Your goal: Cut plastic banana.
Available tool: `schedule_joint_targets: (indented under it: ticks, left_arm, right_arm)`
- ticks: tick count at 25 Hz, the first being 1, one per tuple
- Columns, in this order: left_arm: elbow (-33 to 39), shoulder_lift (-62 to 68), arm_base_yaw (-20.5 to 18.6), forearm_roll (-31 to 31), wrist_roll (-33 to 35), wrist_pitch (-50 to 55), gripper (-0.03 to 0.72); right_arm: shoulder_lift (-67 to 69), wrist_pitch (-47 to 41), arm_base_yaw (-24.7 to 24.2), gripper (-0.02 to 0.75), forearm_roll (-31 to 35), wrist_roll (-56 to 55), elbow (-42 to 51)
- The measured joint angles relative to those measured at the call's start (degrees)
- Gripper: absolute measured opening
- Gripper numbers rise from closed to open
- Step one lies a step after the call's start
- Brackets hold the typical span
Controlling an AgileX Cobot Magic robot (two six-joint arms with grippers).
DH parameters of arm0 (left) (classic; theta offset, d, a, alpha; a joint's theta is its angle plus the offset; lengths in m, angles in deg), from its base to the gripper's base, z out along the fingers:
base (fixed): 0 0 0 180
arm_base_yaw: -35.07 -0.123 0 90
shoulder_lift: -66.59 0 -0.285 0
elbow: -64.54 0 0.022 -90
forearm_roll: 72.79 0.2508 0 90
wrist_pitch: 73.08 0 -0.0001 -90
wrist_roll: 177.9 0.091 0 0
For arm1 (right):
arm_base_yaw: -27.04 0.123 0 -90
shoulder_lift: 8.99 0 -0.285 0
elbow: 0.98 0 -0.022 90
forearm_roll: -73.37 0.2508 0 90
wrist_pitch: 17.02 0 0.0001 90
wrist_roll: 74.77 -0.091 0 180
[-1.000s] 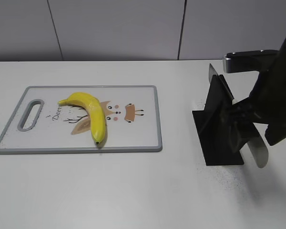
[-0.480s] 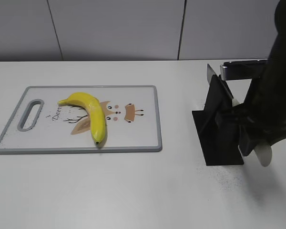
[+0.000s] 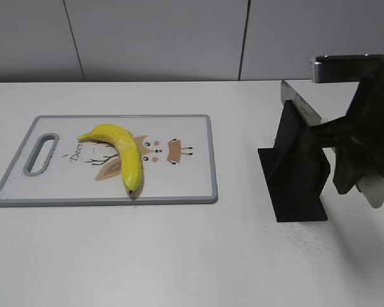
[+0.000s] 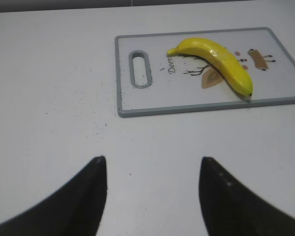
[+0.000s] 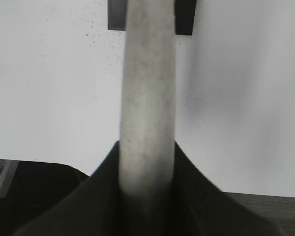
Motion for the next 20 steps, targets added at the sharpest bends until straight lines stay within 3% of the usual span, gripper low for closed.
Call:
schedule_joint_targets:
  ticks: [13,20]
  left_arm:
    - [0.00,0.00,0.00,-0.17,0.00,0.00,0.580]
    - [-1.68,0.42,0.00,-0.32,0.00,-0.41,0.580]
  right_arm:
    - [-8.47,-4.02,0.00,0.162,-1.82,0.84,-6.82]
    - [-8.53,-4.41,0.00,0.162,-2.86,13.94,-12.20]
